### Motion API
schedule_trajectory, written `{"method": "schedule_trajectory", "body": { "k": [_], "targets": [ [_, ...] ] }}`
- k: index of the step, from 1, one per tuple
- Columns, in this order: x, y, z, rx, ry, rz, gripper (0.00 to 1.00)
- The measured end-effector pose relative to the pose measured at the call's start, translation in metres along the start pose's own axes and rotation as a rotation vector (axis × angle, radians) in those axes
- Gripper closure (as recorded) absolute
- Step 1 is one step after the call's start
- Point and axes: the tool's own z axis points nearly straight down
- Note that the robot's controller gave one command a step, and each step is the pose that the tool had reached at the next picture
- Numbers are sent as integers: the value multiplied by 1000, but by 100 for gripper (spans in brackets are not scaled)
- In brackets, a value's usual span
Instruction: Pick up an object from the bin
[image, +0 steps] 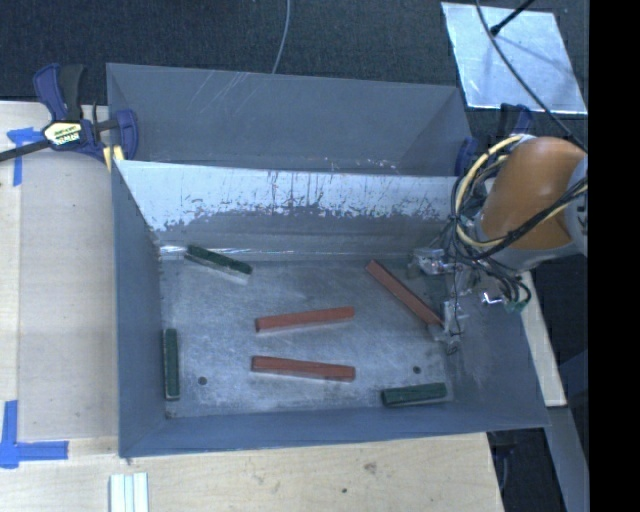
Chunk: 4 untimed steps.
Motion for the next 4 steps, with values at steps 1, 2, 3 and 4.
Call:
{"method": "schedule_trajectory", "body": {
  "k": [1,2,3,4],
  "targets": [
    [-4,-5,3,2,1,46,0],
    [-19,57,-20,1,2,69,0],
    [-36,7,6,-25,26,-35,100],
    [-36,7,6,-25,26,-36,100]
  ]
}}
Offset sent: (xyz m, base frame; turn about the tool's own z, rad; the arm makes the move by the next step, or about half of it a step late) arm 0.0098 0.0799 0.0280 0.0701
